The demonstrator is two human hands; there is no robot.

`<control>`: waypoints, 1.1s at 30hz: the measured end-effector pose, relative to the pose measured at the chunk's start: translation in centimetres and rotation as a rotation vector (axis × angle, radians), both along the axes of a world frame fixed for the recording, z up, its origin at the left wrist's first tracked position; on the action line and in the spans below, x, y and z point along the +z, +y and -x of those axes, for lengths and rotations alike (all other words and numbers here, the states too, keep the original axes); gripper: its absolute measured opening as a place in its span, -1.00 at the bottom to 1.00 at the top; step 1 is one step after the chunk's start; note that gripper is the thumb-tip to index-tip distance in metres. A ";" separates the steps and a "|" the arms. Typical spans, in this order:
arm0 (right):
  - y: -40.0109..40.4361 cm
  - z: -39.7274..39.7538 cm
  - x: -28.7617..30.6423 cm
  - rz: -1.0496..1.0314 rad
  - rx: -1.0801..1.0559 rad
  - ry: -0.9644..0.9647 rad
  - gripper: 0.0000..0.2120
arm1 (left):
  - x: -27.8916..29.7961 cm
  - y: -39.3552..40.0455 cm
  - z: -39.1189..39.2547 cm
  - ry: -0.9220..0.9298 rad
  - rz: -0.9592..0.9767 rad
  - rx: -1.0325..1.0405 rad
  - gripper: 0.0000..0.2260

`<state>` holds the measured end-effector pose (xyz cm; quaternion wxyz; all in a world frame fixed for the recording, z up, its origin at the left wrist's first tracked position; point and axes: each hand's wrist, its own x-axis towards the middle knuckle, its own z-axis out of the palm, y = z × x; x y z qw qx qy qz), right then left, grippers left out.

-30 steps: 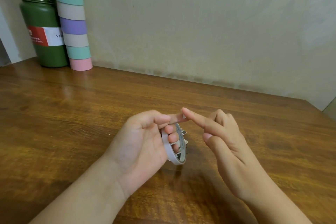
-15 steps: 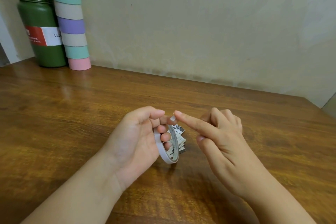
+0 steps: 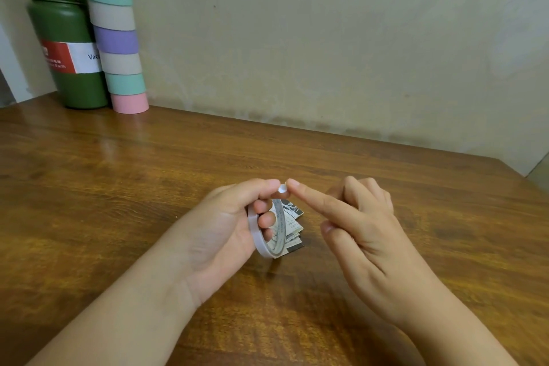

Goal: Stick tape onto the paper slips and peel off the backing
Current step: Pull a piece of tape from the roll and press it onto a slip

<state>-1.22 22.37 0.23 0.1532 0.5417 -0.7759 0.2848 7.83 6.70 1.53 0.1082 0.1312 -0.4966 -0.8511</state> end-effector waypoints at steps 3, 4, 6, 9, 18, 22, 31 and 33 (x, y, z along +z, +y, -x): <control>0.0 0.0 0.0 0.002 0.013 0.009 -0.52 | -0.2 0.0 0.2 0.016 0.028 0.000 -0.90; 0.0 0.0 0.0 0.005 0.022 0.002 -0.52 | -0.3 -0.1 0.3 0.028 0.023 -0.001 -0.95; 0.0 0.0 -0.1 0.028 0.059 -0.072 -0.51 | -0.4 -0.2 0.3 0.049 0.003 -0.003 -0.94; -0.2 0.0 -0.3 0.072 0.134 -0.224 -0.50 | -0.5 -0.1 0.4 0.090 -0.020 -0.008 -0.91; 0.0 1.2 -0.7 0.389 -0.113 -0.172 -0.69 | 0.1 0.3 -0.3 0.117 0.179 0.149 -0.75; -0.6 -0.4 0.0 0.410 -0.121 -0.021 -0.84 | 0.0 1.1 -0.5 0.106 0.384 0.102 -0.78; -0.8 -1.1 -0.2 0.422 -0.194 0.048 -0.94 | -1.0 1.6 -0.4 0.186 0.636 0.043 -0.76; -0.8 -1.1 -0.3 0.436 -0.211 0.052 -0.98 | -1.0 1.7 -0.4 0.184 0.635 0.032 -0.75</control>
